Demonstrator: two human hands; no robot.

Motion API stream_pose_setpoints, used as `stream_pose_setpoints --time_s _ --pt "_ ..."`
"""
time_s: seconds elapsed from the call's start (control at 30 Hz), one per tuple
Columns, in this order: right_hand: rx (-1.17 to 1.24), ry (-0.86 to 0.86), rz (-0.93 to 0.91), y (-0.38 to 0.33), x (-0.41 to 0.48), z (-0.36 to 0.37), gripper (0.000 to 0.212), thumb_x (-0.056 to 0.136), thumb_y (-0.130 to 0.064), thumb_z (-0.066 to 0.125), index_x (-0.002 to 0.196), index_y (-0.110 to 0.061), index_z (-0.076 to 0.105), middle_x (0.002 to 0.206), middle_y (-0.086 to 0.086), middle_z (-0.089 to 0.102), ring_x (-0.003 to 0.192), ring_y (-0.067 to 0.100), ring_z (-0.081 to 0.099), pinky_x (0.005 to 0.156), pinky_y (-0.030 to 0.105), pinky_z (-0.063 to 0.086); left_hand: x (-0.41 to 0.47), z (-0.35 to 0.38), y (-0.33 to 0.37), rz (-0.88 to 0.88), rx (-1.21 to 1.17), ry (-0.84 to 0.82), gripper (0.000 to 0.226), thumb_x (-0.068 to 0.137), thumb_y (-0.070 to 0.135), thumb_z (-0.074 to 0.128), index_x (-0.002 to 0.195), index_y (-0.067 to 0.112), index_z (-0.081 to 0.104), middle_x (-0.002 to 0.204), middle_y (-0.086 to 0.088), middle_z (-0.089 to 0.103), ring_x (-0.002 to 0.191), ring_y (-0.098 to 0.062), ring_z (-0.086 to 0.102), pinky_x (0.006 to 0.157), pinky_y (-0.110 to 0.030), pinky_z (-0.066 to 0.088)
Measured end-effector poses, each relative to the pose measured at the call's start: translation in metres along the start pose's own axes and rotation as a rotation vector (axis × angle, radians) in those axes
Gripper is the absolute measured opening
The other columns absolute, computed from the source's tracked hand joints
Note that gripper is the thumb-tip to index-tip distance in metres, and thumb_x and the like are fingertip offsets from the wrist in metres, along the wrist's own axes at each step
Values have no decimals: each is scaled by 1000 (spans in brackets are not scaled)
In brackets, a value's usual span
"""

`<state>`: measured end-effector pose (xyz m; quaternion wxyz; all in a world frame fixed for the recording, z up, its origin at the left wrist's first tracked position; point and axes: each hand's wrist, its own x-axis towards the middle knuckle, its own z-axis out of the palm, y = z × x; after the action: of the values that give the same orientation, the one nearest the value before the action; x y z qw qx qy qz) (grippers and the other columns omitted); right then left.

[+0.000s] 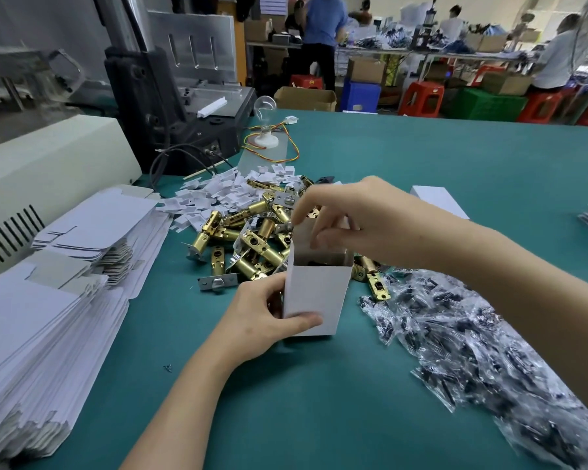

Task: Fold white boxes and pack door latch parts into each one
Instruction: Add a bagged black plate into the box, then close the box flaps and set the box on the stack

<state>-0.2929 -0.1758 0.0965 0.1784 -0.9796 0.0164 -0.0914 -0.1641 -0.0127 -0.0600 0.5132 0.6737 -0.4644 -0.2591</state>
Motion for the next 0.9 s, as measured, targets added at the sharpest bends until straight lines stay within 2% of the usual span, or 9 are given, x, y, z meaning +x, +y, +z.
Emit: stream_pose_setpoints --time_s 0.1,0.2,0.3,0.37,0.43,0.5,0.67,0.83,0.9 --pt "-6 164 74 11 -12 -11 29 95 -3 63 113 -26 65 85 -14 76 75 1 67 70 21 53 0 0 -1 -8 0 -6 47 71 48 89 115 52 72 111 20 77 98 -5 73 79 -17 56" --pt "-231 91 270 31 -25 -21 18 98 -20 64 107 -36 67 91 -18 73 87 7 67 82 41 57 1 -1 -3 -16 13 -9 51 69 54 87 117 51 70 113 22 76 103 -4 72 85 -21 59" --pt "-314 -151 315 40 -38 -9 11 95 -28 71 103 -35 72 94 -19 71 89 5 67 86 34 57 2 -1 -3 -15 13 -9 56 68 57 87 120 50 69 115 23 75 108 -3 71 90 -23 60" --pt "-310 -384 299 40 -45 9 22 91 -34 76 112 -35 71 97 -20 69 87 2 64 79 21 51 2 -1 -2 -13 9 -9 57 67 58 87 120 50 69 116 23 75 109 -3 71 92 -25 59" --pt "-379 -537 287 42 -50 29 38 86 -42 80 121 -38 66 105 -17 67 96 7 59 76 24 47 2 -1 -2 -9 2 -9 56 67 57 87 120 50 69 116 21 75 110 -5 71 94 -27 60" --pt "-486 -547 262 45 -54 43 45 82 -48 81 121 -37 63 111 -13 64 106 13 56 82 31 48 1 -1 -2 0 5 -4 53 68 56 87 118 55 70 116 21 76 109 -6 72 94 -29 60" --pt "-576 -498 200 44 -58 53 40 84 -48 79 117 -31 62 115 -9 60 112 16 54 75 28 34 0 -1 -1 9 21 1 54 69 56 87 118 60 66 115 23 75 109 -4 71 94 -28 60" --pt "-578 -488 147 42 -65 53 28 92 -47 70 114 -30 64 113 -7 53 109 15 50 83 32 46 0 -1 -1 4 6 -2 52 69 54 88 118 56 69 116 23 75 110 -3 71 93 -25 59" --pt "-550 -469 142 43 -68 53 26 93 -47 69 112 -30 64 115 -7 49 105 14 51 81 31 47 -1 -1 0 0 0 -4 53 69 54 88 118 53 69 116 23 75 110 -1 71 90 -20 58"
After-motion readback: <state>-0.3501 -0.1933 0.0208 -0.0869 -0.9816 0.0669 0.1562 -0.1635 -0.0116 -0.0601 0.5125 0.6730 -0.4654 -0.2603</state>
